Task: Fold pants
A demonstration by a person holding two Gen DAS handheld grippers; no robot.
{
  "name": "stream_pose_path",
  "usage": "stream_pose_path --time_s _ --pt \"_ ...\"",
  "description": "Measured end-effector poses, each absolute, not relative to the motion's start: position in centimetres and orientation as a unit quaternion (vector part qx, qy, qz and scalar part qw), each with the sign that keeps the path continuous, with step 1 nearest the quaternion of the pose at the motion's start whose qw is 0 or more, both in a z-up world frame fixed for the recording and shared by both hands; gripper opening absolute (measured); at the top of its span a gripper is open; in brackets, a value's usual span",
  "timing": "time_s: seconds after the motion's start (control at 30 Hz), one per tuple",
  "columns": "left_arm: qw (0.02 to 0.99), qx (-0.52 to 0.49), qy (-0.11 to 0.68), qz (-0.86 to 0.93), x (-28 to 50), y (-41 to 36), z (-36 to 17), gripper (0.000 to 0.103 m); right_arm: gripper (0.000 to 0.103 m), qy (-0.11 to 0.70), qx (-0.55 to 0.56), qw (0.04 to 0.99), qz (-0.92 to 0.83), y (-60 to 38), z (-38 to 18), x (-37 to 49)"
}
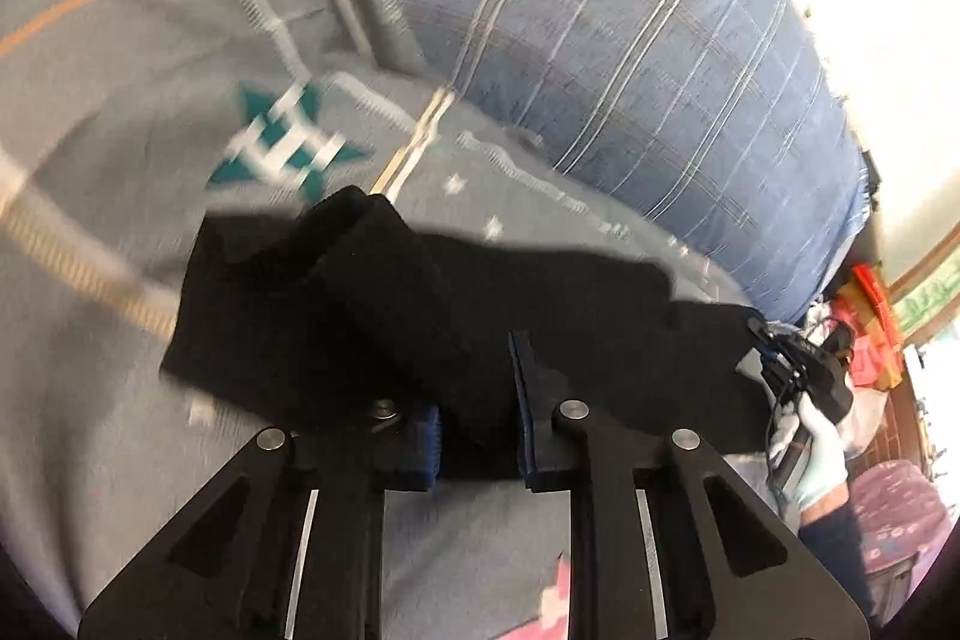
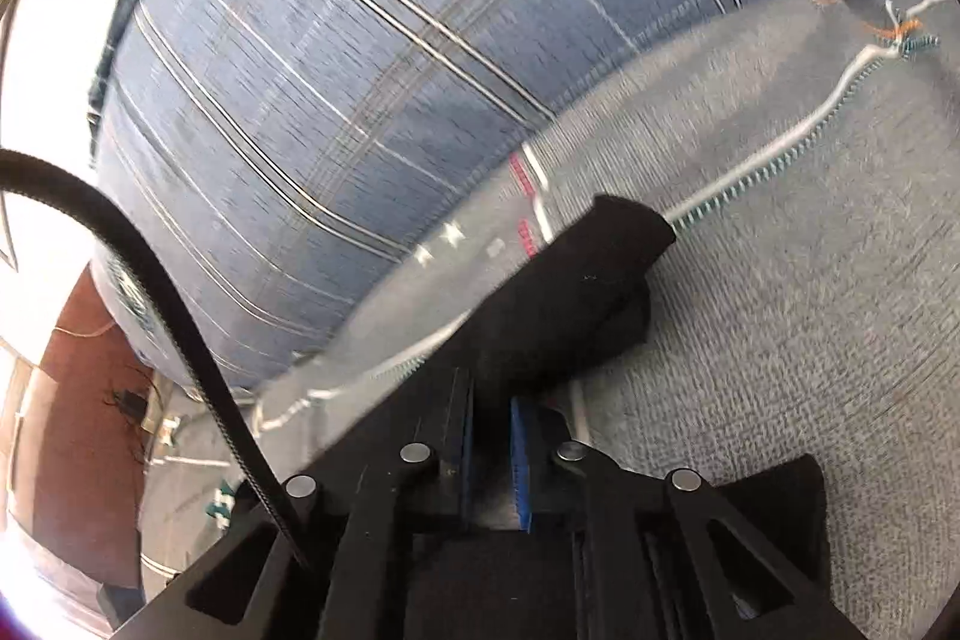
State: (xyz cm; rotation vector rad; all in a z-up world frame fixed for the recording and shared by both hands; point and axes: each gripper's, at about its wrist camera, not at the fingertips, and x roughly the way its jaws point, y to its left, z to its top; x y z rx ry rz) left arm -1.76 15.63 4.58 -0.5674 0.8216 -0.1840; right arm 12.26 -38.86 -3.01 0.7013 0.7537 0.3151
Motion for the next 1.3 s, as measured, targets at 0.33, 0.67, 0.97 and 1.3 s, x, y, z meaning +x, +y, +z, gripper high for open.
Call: stream_pose_path --time_s 0.33,0.67,0.97,1.3 --pt "0.9 -0.246 0.338 -0.122 0.3 17.1 8.5 0.01 0.006 0.254 0.304 0.896 0.201 -39.1 5.6 4.8" --pt "0.869 -0.26 0.415 -0.064 -2.9 19.5 -0.4 0.01 0.006 0.346 0.36 0.854 0.144 -39.3 -4.8 -1.3" --pt "0.91 -0.187 0.364 -0.074 -2.3 17.8 3.9 0.011 0.006 0.311 0.319 0.884 0.142 -38.8 -0.6 -0.2" --pt "0.88 -0.189 0.433 -0.049 -3.1 19.6 -0.2 0.021 0.006 0.358 0.287 0.878 0.132 -37.6 -2.8 -0.5"
